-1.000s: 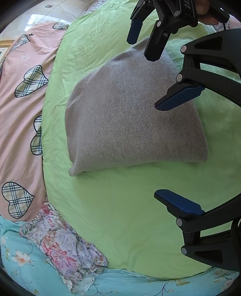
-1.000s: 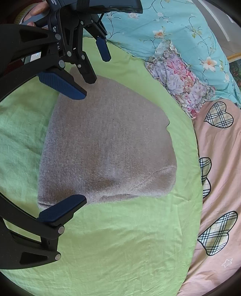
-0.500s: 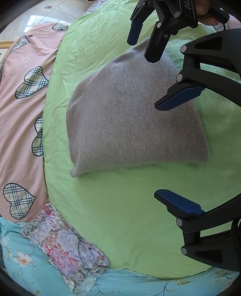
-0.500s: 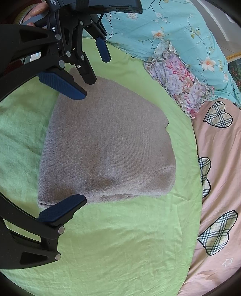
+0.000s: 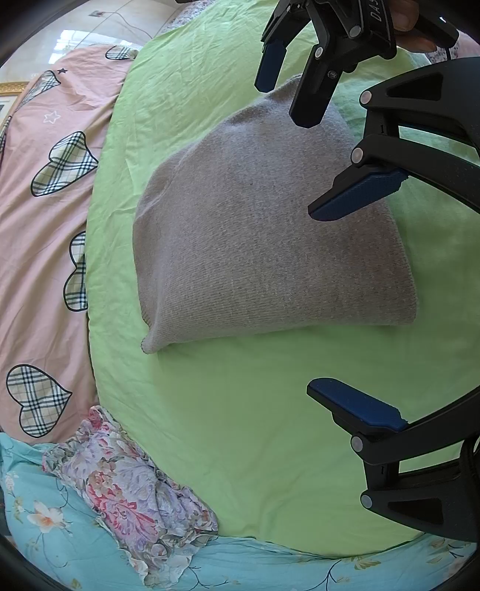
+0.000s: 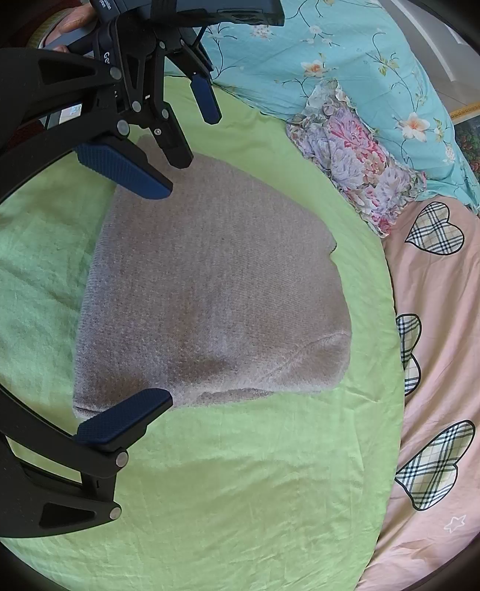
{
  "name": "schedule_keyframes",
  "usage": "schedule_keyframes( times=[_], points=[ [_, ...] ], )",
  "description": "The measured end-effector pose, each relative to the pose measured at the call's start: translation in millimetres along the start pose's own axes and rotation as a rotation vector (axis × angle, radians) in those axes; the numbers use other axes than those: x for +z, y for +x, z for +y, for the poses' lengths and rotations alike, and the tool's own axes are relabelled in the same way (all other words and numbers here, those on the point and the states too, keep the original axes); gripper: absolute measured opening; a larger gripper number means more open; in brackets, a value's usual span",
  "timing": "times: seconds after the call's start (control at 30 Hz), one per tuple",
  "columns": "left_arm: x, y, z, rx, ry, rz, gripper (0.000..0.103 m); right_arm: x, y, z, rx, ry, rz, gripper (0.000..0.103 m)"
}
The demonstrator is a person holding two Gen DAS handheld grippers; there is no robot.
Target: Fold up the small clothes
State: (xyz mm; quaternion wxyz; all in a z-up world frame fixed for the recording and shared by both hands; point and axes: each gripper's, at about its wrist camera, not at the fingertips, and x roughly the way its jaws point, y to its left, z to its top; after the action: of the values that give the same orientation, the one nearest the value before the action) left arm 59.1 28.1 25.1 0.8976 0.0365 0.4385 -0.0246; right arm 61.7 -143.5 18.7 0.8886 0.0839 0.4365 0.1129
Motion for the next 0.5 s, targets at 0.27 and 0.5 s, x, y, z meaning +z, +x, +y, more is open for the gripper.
schedule_keyframes(
  times=[0.27,0.5],
  points=[
    [1.5,-1.1,1.4,-0.002,-0.002,-0.001,0.088,0.3,0.7,-0.6,-0.001,0.001,0.001,0.102],
    [2.7,-1.7,1.1,-0.002,-0.003,-0.003,0.088,0.1,0.4,0.4,-0.001,0.001,0.000,0.102]
  ],
)
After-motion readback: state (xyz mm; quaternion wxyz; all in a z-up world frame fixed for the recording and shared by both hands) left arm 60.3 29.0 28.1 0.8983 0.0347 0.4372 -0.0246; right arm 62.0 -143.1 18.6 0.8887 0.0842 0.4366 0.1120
